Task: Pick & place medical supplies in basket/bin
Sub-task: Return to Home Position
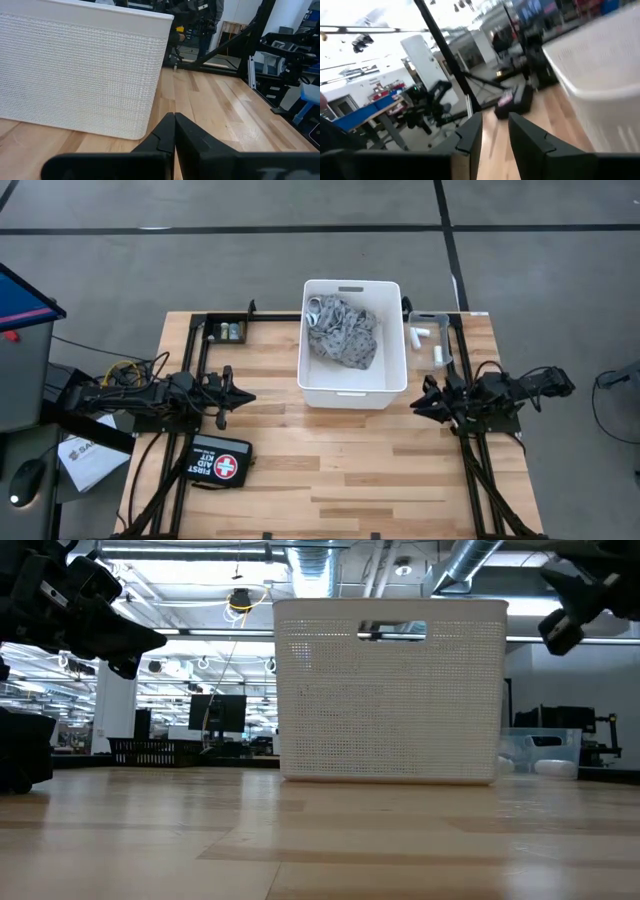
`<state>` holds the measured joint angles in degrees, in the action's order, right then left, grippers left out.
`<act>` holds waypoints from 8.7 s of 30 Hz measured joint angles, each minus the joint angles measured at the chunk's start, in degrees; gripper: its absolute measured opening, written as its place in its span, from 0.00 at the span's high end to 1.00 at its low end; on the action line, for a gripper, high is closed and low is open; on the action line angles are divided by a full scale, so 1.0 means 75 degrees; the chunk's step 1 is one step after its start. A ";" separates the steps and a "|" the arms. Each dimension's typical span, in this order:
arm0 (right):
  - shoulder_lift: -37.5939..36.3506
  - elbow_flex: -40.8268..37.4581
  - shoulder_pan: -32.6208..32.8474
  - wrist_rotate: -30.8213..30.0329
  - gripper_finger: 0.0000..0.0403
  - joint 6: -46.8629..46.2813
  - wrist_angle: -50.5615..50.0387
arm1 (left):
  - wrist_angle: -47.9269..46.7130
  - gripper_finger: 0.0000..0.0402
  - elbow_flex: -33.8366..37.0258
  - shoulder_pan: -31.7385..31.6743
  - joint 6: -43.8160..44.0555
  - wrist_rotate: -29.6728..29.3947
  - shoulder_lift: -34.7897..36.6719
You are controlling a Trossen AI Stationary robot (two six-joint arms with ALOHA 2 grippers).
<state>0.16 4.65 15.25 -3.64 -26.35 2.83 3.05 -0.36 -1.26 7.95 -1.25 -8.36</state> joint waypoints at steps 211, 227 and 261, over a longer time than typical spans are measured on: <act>0.0277 -0.0586 -0.1738 -0.0343 0.77 0.2369 -0.0113 | -0.0002 1.00 0.0003 0.0000 0.0002 0.0002 0.0003; 0.0277 -0.0585 -0.1738 -0.0344 0.77 0.2368 -0.0114 | -0.0003 1.00 0.0003 0.0000 0.0002 0.0002 0.0000; 0.0277 -0.0585 -0.1739 -0.0345 0.77 0.2368 -0.0115 | 0.0000 1.00 0.0001 0.0000 0.0002 -0.0001 0.0000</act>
<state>2.24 0.26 2.21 -6.23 -8.59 1.97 3.05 -0.35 -1.26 7.97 -1.25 -8.36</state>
